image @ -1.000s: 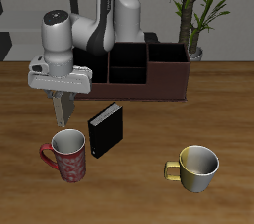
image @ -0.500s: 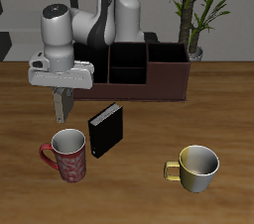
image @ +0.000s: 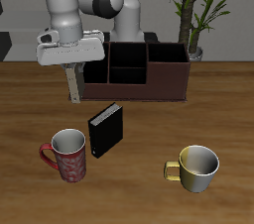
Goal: Place the yellow book into the back desk caddy's front compartment
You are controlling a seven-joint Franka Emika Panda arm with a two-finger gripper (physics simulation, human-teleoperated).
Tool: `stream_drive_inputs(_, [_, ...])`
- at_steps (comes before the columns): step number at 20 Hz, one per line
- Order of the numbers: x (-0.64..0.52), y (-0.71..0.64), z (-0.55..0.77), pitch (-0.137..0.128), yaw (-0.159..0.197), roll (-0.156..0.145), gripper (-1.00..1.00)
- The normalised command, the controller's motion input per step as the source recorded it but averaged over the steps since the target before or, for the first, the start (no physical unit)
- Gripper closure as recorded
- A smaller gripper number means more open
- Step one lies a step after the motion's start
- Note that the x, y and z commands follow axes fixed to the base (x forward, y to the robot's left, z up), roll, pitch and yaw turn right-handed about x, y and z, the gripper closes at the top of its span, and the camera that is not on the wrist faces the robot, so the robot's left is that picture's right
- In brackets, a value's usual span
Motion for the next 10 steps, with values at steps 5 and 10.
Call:
stream_drive_inputs(5, [-0.12, 0.36, 0.45, -0.022, 0.153, 0.075, 1.00])
stream_drive_inputs(10, [-0.18, 0.28, 0.56, -0.035, 0.147, 0.048, 1.00])
